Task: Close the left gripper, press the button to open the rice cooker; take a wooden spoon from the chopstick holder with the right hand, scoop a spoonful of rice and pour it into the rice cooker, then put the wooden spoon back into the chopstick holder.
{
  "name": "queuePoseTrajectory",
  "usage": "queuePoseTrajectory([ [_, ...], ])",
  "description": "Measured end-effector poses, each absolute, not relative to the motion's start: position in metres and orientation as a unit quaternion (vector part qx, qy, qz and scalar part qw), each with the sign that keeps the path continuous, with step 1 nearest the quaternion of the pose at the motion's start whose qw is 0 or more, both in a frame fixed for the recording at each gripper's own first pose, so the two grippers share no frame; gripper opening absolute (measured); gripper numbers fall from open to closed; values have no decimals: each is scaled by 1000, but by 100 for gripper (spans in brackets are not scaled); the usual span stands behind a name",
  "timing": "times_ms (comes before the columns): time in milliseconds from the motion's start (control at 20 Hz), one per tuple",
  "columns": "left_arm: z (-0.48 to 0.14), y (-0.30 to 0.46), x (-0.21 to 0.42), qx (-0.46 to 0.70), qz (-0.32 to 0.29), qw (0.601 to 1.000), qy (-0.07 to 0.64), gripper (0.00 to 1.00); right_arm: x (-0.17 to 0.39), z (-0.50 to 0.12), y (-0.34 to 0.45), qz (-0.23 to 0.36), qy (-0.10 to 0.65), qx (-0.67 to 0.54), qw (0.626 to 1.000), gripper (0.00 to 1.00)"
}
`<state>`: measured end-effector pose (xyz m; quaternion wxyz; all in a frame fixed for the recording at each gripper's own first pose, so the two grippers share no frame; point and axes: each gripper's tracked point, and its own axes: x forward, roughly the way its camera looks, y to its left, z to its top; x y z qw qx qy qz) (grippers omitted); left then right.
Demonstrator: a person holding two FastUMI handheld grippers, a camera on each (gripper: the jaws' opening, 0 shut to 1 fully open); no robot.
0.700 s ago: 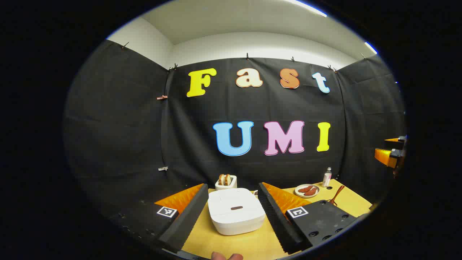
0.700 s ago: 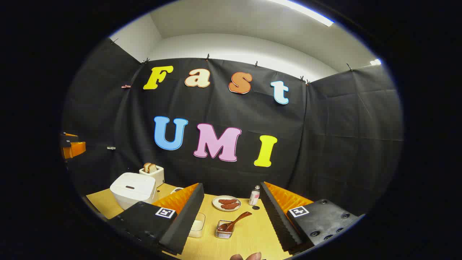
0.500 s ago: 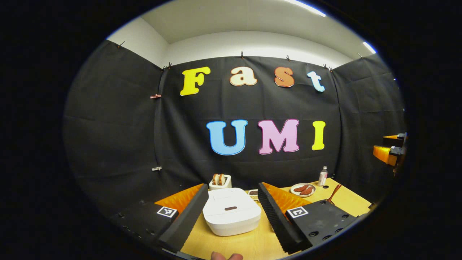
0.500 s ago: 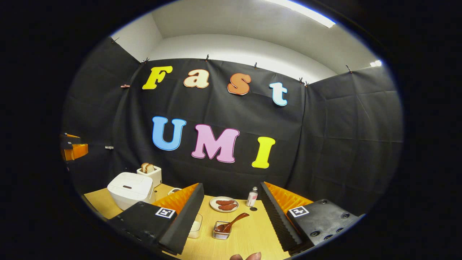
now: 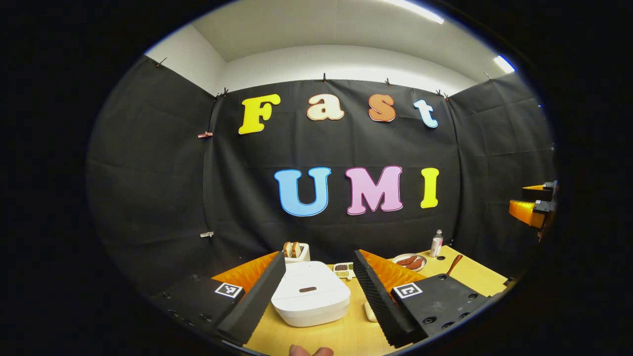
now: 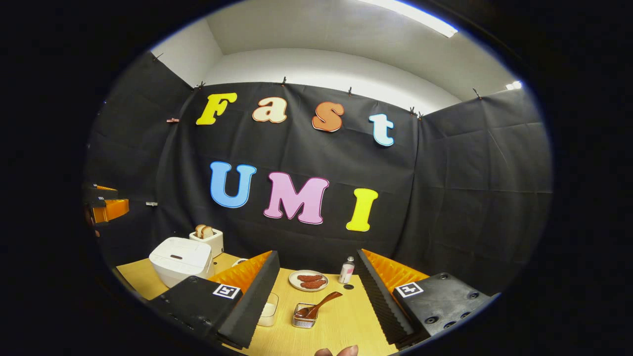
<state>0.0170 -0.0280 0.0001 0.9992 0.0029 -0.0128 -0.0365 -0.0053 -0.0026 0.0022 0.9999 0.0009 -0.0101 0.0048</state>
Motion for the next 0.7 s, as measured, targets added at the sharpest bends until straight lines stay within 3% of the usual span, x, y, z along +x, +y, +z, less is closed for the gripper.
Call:
queuePoseTrajectory([
  [250, 6, -35, 19, 5, -55, 998, -19, 95, -4, 5, 0, 5, -15, -9, 1000, 98],
  [550, -3, -39, 38, 11, -95, 995, 2, 15, -5, 3, -2, 1, -15, -15, 1000, 98],
  [600, -8, -43, 40, 6, -107, 994, 11, 7, -6, 3, -3, 0, -15, -16, 1000, 98],
  [700, -21, -44, 55, -4, -123, 992, 42, 7, -5, 3, -5, -5, -15, -20, 1000, 98],
])
